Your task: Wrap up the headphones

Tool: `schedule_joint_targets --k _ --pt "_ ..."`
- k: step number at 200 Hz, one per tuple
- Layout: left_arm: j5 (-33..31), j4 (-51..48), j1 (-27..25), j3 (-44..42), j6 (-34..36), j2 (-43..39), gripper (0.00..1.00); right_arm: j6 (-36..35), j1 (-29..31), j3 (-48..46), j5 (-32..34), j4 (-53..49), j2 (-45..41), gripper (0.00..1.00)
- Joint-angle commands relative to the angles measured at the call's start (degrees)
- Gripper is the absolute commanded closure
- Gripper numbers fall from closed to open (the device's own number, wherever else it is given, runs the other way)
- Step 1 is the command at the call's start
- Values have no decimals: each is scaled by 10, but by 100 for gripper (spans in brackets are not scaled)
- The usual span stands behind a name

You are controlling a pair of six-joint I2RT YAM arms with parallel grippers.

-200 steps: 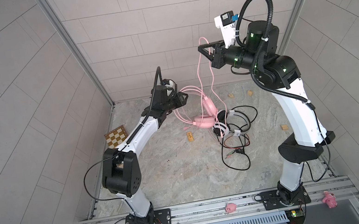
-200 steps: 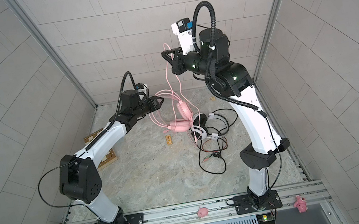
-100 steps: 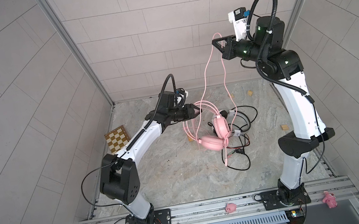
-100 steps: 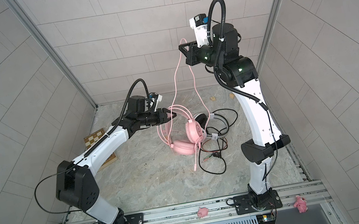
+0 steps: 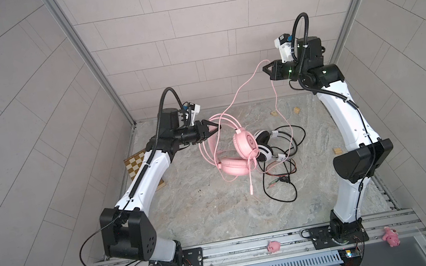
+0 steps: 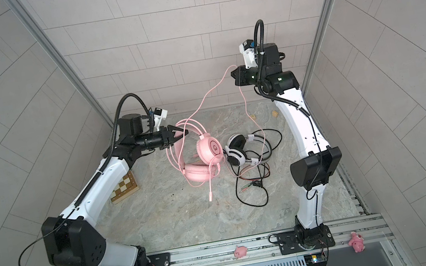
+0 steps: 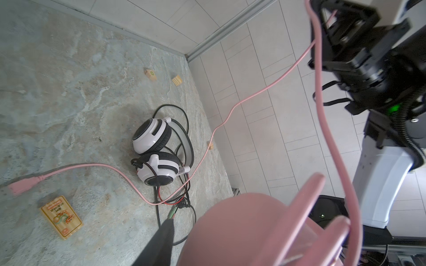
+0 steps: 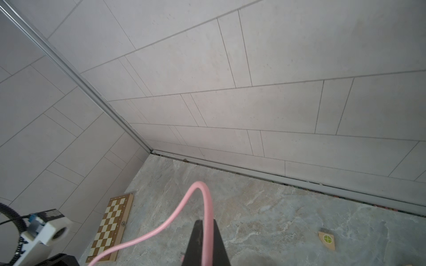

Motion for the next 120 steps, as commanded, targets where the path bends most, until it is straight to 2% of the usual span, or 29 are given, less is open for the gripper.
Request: schedule_joint_targets --k 1,28,49,94,120 --pt "62 42 23 -10 -49 -40 100 6 -10 -55 -3 71 -45 100" --pt "62 107 43 -30 -103 -62 100 26 -30 -156 4 140 -64 100" --pt "69 141 52 -27 -137 -60 100 11 -32 -223 34 164 -81 100" --pt "68 342 68 -40 -303 -40 100 48 -28 -358 18 248 -115 100" --pt "55 391 73 -25 -347 -27 100 53 -22 -414 21 271 -128 100"
